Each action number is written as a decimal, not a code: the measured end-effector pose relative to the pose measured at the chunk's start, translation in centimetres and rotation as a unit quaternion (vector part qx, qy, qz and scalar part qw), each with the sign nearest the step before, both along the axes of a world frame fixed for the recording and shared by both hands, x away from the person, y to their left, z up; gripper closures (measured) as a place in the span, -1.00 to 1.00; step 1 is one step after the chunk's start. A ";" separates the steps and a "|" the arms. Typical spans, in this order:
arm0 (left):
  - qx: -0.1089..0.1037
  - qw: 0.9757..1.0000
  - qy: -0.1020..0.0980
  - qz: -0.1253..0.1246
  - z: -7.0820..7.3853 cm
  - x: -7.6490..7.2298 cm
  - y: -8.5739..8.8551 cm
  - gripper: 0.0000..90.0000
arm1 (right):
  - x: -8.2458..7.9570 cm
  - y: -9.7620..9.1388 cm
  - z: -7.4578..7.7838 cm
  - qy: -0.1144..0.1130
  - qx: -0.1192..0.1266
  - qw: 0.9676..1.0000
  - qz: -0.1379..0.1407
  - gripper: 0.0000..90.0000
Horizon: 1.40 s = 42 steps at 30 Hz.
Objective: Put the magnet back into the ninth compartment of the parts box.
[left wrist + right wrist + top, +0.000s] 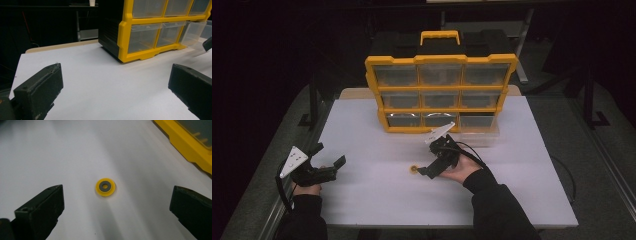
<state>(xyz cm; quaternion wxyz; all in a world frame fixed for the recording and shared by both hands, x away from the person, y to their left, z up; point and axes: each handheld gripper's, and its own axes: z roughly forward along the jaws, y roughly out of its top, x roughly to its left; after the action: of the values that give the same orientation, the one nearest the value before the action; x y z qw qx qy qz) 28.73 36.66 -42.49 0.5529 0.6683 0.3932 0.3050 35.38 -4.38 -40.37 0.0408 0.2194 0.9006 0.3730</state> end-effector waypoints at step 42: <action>-0.002 1.000 -0.001 0.000 0.0 0.0 0.0 -1.00 | 1.5 3.8 -2.8 0.012 -0.042 0.999 0.013 -1.00</action>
<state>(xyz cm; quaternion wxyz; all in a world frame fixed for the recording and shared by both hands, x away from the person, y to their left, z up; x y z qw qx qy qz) 28.75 36.64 -42.52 0.5544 0.6668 0.3938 0.3049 36.86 -0.54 -43.19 0.0345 0.2101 0.9186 0.3331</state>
